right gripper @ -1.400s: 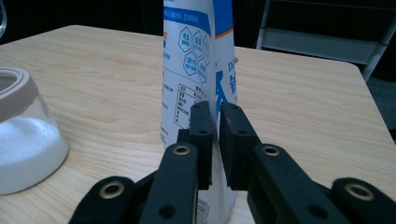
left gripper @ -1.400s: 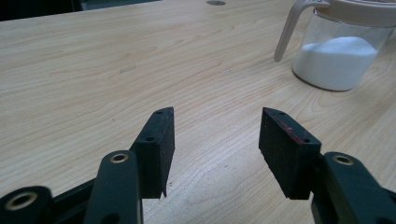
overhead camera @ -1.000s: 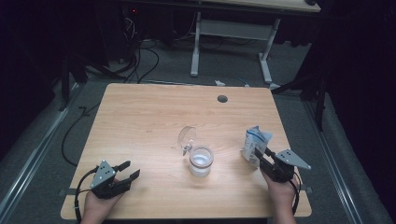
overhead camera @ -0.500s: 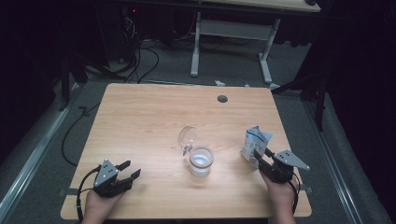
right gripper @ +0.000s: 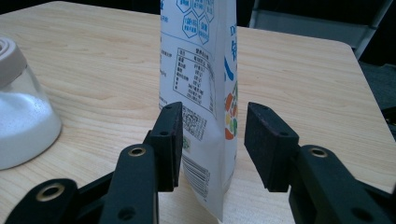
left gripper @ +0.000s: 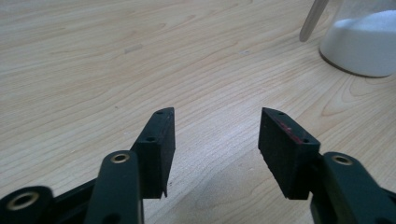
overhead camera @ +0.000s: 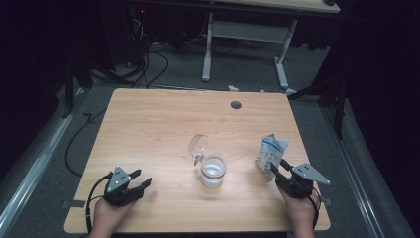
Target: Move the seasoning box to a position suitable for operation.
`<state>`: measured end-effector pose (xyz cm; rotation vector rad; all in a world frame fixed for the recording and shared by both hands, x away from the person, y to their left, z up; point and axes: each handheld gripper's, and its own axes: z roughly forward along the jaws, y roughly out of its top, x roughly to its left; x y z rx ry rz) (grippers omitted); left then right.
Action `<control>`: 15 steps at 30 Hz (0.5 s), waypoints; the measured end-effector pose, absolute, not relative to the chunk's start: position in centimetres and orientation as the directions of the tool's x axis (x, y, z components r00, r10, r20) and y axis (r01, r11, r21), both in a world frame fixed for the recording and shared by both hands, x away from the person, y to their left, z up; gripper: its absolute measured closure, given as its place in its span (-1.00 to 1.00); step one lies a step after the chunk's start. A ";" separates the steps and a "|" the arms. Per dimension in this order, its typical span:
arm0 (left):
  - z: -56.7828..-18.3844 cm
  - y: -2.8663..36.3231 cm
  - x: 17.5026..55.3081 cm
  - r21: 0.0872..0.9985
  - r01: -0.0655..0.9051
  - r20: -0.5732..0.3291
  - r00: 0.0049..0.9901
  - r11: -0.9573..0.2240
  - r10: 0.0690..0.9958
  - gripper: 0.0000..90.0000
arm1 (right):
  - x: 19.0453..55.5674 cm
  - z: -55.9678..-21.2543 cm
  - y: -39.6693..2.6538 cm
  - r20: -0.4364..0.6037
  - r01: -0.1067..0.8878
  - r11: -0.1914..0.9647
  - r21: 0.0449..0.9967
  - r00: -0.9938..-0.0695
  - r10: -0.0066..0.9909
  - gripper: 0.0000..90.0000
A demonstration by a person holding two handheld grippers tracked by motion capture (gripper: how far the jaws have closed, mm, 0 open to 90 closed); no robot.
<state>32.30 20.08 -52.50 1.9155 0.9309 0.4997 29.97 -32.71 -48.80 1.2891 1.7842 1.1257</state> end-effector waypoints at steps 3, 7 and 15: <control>-52.5 19.8 32.5 0.866 0.398 -0.024 0.636 -0.301 0.772 0.08 | 29.7 -48.9 -32.8 -0.029 0.391 0.149 0.908 -0.298 0.954 0.26; -52.5 19.5 32.7 0.865 0.403 -0.030 0.636 -0.299 0.771 0.06 | 29.2 -48.9 -33.0 -0.027 0.394 0.143 0.908 -0.286 0.958 0.25; -52.3 19.1 33.1 0.866 0.412 -0.049 0.634 -0.284 0.772 -0.01 | 28.1 -49.4 -33.2 -0.024 0.416 0.139 0.899 -0.270 0.963 0.25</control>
